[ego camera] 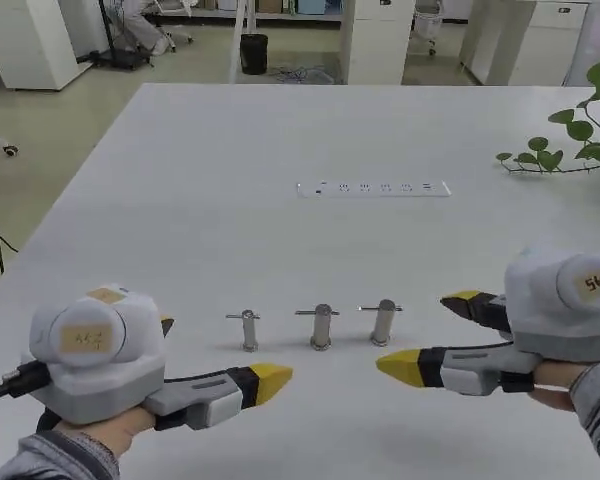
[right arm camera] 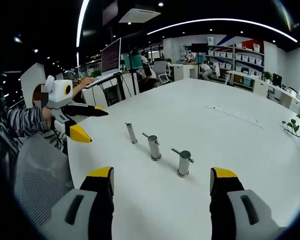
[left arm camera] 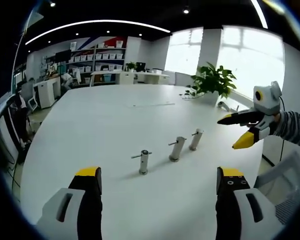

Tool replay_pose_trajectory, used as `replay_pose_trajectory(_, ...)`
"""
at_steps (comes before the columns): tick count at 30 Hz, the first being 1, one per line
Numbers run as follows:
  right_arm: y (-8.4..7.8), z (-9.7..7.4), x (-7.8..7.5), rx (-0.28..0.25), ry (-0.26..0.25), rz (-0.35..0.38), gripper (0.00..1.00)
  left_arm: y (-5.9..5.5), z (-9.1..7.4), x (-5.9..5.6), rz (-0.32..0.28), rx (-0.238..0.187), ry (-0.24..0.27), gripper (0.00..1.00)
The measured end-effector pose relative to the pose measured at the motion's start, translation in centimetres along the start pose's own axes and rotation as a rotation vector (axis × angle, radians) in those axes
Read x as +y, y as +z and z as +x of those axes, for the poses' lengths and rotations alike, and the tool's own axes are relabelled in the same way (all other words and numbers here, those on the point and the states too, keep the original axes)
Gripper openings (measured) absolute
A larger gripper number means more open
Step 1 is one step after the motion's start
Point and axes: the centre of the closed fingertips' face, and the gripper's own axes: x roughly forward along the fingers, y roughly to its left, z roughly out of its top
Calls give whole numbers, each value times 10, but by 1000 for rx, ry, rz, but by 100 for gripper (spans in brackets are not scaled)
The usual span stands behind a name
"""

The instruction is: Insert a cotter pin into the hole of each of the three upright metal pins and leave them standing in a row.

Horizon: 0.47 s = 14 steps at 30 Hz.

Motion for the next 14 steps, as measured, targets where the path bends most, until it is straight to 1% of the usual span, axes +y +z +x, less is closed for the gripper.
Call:
replay_pose_trajectory(6, -5, -2, 2, -8, 5, 16, 82, 2, -5, 1, 19, -13, 11, 99)
replay_pose_trajectory(11, -2, -4, 3, -39, -4, 40, 83, 2, -5, -1, 12, -13, 11, 99)
replay_pose_trajectory(14, -1, -5, 4, -47, -13, 52, 84, 1, -4, -3, 19, -6, 8, 99)
